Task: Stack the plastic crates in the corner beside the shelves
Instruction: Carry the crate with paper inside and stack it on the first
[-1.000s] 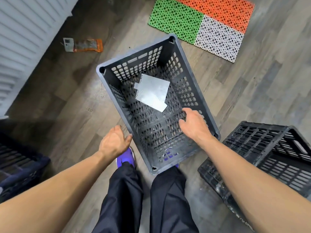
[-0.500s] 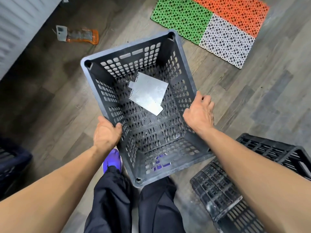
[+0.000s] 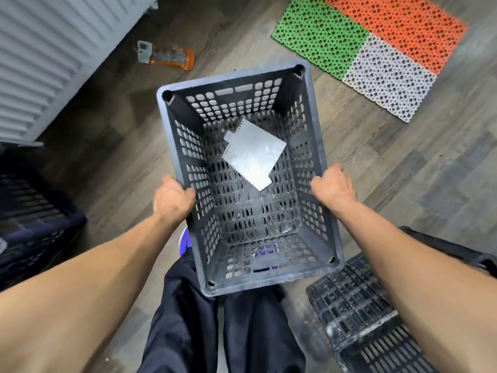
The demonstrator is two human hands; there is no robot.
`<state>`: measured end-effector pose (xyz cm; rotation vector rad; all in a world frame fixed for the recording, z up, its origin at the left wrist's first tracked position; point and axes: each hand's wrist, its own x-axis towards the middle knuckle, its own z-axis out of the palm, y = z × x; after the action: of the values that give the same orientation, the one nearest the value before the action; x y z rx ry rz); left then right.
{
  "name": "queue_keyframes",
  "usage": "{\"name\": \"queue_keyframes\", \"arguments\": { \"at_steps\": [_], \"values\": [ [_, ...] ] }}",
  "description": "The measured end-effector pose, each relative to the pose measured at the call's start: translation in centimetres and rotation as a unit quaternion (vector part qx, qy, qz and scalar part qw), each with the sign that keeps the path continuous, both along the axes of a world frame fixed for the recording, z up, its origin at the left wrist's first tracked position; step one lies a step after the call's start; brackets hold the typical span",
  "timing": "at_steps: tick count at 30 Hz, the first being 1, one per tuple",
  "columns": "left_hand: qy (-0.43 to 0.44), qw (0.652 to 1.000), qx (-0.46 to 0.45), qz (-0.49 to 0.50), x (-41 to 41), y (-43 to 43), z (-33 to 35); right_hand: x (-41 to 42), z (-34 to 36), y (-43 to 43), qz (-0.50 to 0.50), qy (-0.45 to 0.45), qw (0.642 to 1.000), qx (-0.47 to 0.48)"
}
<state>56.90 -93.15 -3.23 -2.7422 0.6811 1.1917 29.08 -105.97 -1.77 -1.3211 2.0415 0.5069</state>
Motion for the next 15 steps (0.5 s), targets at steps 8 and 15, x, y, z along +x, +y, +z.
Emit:
{"name": "queue_keyframes", "arguments": {
  "at_steps": [8,15],
  "values": [
    [-0.023,1.000,0.004,0.015,2.0,4.5,9.5,0.0,7.5,3.2,0.081,-0.057,0.995,0.012],
    [-0.069,0.995,-0.031,0.069,2.4,11.2,16.4,2.8,13.1,5.2,0.154,-0.096,0.983,-0.011]
  ]
}}
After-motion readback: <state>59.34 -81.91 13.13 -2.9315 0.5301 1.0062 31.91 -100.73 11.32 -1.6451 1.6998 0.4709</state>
